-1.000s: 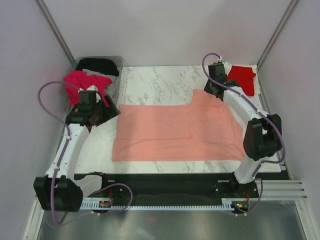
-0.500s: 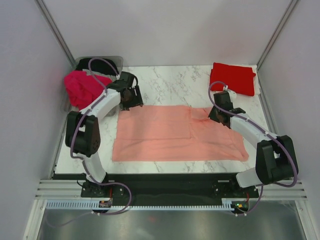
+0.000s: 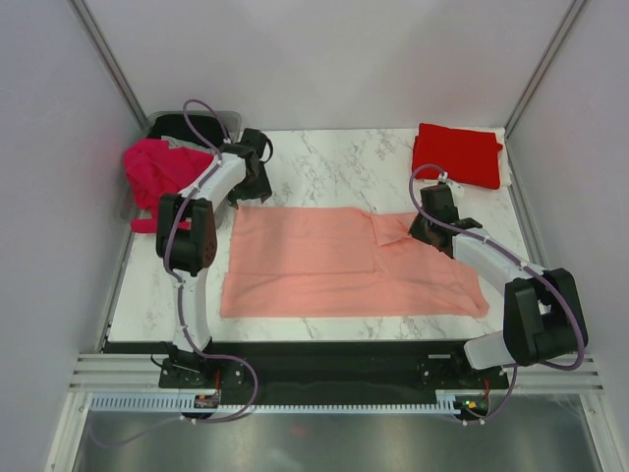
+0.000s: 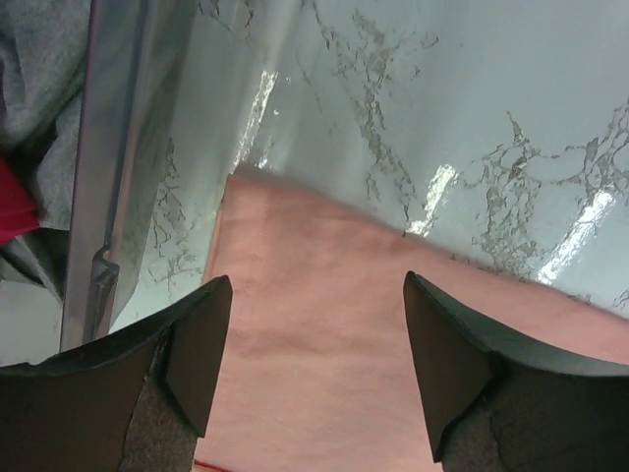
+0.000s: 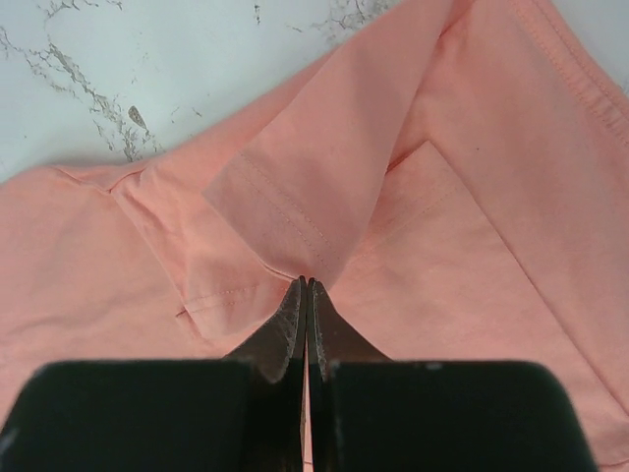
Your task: Fold and stack the t-shirts
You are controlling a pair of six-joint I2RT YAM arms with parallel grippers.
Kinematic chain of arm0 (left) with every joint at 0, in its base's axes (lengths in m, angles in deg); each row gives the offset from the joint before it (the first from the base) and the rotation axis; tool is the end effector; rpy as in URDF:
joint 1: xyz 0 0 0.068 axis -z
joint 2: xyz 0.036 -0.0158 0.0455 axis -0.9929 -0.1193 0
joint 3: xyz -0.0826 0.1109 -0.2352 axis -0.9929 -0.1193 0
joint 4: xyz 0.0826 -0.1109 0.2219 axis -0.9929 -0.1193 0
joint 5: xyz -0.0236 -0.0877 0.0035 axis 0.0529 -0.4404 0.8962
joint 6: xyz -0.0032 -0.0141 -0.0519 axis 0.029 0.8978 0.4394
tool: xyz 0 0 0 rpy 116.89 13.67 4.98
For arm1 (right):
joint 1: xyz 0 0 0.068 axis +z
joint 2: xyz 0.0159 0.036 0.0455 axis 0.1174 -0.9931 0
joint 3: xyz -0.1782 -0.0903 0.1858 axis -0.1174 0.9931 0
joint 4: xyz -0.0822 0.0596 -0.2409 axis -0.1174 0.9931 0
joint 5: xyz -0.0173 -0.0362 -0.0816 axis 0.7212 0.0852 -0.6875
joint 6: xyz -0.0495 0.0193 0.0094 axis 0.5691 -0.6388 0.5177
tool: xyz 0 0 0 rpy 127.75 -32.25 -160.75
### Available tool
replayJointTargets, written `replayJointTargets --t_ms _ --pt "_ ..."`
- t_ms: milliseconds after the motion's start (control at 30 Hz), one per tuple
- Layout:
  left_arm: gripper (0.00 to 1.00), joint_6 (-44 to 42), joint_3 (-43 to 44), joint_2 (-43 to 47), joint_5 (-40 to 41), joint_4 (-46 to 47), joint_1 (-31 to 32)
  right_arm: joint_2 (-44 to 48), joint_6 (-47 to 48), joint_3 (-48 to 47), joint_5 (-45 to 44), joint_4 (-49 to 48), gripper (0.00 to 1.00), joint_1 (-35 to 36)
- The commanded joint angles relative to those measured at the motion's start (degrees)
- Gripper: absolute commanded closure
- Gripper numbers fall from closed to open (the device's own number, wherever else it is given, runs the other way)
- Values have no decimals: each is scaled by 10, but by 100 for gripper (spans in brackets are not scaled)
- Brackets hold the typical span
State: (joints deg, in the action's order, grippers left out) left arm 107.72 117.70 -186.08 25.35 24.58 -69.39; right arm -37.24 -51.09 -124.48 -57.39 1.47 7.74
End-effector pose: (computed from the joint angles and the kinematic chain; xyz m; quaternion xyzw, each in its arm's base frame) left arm 0.4409 -0.0970 0.2035 -0.1562 0.9612 0.0774 0.2136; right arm 0.2860 0.0657 0.2084 0.2144 0.9024 0.0591 0.3690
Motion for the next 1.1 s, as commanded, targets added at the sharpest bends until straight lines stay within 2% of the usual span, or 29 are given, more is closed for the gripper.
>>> replayJointTargets --t_ms 0,200,467,567,600,733,767,833,867,967,1067 --pt "22 16 45 -29 39 -22 -5 22 8 8 -1 -22 100 1" --pt "24 29 77 -82 54 -42 -10 24 8 9 0 -25 100 2" --pt "32 47 82 -121 20 -45 -10 21 10 12 3 -32 100 1" --pt "41 46 88 -125 12 -44 -10 23 11 12 2 -31 100 2" --pt "47 48 89 -126 8 -44 -10 22 11 12 1 -32 100 2" --pt "51 49 94 -124 -10 -44 -9 25 14 11 -1 -32 100 2" --pt "60 48 94 -122 -14 -44 -9 26 15 11 -1 -31 100 2" --pt "68 47 93 -118 -18 -44 -8 33 19 11 -7 -31 100 2" --pt "78 48 92 -117 -18 -44 -8 36 21 11 -8 -30 100 1" --pt "94 48 91 -112 -25 -45 -8 49 25 10 -11 -25 100 1" --pt "98 48 90 -108 -32 -46 -8 56 30 5 -17 -15 100 1"
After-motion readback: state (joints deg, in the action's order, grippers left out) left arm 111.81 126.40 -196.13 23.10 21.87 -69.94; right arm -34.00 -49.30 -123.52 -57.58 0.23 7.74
